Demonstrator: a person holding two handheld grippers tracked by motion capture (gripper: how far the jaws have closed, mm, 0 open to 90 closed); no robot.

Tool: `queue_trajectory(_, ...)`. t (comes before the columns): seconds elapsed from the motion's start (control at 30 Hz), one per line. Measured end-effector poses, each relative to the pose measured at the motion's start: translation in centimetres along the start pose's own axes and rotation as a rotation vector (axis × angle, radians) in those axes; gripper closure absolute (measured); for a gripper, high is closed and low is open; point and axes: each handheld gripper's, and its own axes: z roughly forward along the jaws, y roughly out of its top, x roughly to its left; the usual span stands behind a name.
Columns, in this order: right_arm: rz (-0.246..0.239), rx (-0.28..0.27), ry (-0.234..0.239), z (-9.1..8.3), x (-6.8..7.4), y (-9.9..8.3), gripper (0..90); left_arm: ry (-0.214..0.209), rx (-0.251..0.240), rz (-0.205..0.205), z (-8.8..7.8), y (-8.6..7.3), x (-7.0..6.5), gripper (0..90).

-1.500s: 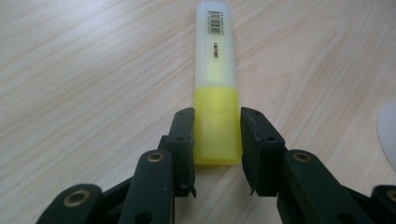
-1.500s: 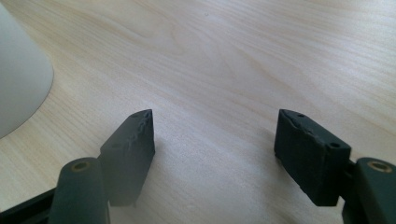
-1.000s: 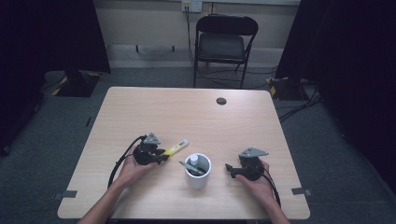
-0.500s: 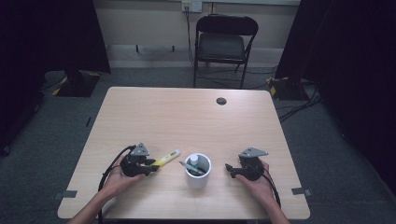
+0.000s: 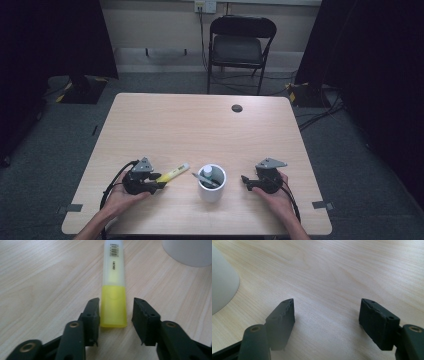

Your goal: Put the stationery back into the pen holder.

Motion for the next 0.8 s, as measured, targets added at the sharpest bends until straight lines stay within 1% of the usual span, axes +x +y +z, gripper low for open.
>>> queue_trajectory(0.03, 0.001, 0.001, 0.000, 0.00, 0.01, 0.00, 28.1, 0.007, 0.004, 0.014, 0.02, 0.06, -0.05, 55.2)
queue_trajectory(0.1, 0.000, 0.000, 0.000, 0.00, 0.00, 0.00, 28.1, 0.022, 0.006, 0.026, 0.14, 0.13, -0.21, 55.3)
queue_trajectory(0.13, 0.000, 0.000, 0.000, 0.00, 0.00, 0.00, 28.2, 0.026, -0.010, 0.016, 0.29, 0.12, -0.40, 55.3)
queue_trajectory(0.17, 0.000, 0.000, 0.000, 0.00, 0.00, 0.00, 28.1, 0.030, -0.001, 0.030, 0.31, 0.17, -0.42, 55.3)
queue_trajectory(0.33, 0.000, 0.000, 0.000, 0.00, 0.00, 0.00, 28.1, 0.043, -0.016, 0.025, 0.32, -0.04, -0.54, 55.4)
queue_trajectory(0.37, 0.000, 0.000, 0.000, 0.00, 0.00, 0.00, 28.2, 0.042, -0.016, 0.032, 0.29, -0.02, -0.56, 56.3)
queue_trajectory(0.4, 0.000, 0.000, 0.000, 0.00, 0.01, 0.00, 28.2, 0.032, -0.017, 0.029, 0.30, 0.00, -0.67, 60.9)
queue_trajectory(0.43, 0.000, 0.000, 0.000, 0.00, 0.00, 0.00, 28.2, 0.036, -0.020, 0.034, 0.32, 0.06, -0.77, 66.0)
queue_trajectory(0.47, 0.000, 0.000, 0.000, 0.00, 0.00, 0.00, 28.2, 0.039, -0.008, 0.038, 0.27, 0.12, -0.79, 66.7)
queue_trajectory(0.5, 0.000, 0.000, 0.000, 0.00, 0.01, 0.01, 28.2, 0.035, -0.012, 0.033, 0.30, 0.11, -0.76, 66.9)
queue_trajectory(0.53, 0.000, 0.000, 0.000, 0.00, 0.00, 0.01, 28.2, 0.036, -0.003, 0.037, 0.22, 0.14, -0.67, 66.9)
queue_trajectory(0.6, 0.000, -0.001, 0.001, 0.01, 0.00, 0.01, 28.2, 0.026, -0.002, 0.021, 0.18, 0.15, -0.66, 67.0)
queue_trajectory(0.63, -0.002, -0.001, 0.002, 0.01, -0.01, 0.01, 28.2, 0.010, -0.007, 0.010, 0.17, 0.09, -0.60, 67.0)
queue_trajectory(0.7, -0.002, -0.001, 0.003, 0.01, -0.03, 0.00, 28.1, 0.000, -0.009, 0.010, 0.05, 0.11, -0.61, 67.0)
queue_trajectory(0.73, -0.003, -0.002, 0.003, 0.01, -0.03, 0.00, 28.1, -0.006, -0.027, -0.003, 0.03, 0.13, -0.68, 67.0)
queue_trajectory(0.77, -0.002, -0.001, 0.003, 0.01, -0.03, 0.00, 28.2, -0.012, -0.037, -0.007, -0.10, 0.20, -0.72, 67.0)
queue_trajectory(0.8, -0.002, -0.001, 0.003, 0.01, -0.03, 0.00, 28.1, -0.012, -0.038, 0.006, -0.31, 0.30, -0.68, 67.0)
